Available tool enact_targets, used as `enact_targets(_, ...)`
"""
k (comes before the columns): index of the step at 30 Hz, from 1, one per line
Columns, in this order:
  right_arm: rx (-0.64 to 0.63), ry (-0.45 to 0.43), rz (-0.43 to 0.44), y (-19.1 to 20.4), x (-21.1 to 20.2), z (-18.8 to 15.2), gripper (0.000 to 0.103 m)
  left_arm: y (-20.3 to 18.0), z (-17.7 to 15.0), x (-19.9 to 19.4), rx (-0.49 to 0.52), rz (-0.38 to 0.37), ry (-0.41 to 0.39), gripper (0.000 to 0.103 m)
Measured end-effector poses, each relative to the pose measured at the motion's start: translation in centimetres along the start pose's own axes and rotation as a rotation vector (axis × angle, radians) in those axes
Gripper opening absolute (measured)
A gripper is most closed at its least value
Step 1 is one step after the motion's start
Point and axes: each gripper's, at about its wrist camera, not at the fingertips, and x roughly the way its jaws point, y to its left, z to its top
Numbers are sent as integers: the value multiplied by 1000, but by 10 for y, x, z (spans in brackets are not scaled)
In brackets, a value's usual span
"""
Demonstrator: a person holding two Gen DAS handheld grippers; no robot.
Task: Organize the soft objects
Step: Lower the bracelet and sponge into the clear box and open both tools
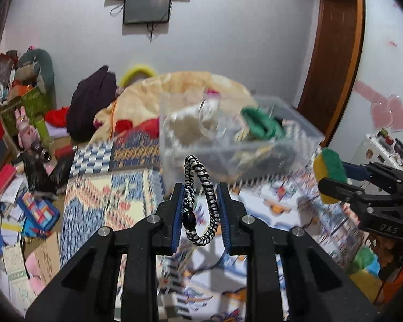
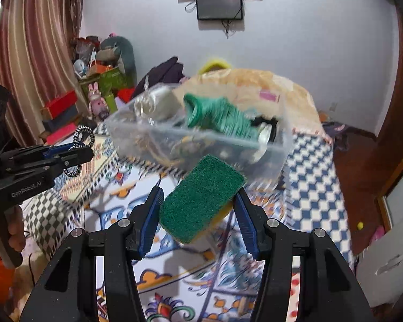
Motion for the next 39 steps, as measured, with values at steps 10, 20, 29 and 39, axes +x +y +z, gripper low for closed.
enact_targets(10, -9, -102, -29, -9, -5, 38, 50, -16, 48, -4, 22, -28, -106, 24)
enact_targets(20, 1, -146, -44, -17, 8, 64, 50, -25, 81, 16, 30, -60, -138, 24)
enact_targets(29, 9, -107, -71, -27, 32, 69, 50, -33, 91, 54, 45, -40, -98, 24)
enact_targets(39, 22, -8, -71, -36, 63, 58, 50, -39, 84, 95, 57, -48, -10, 24)
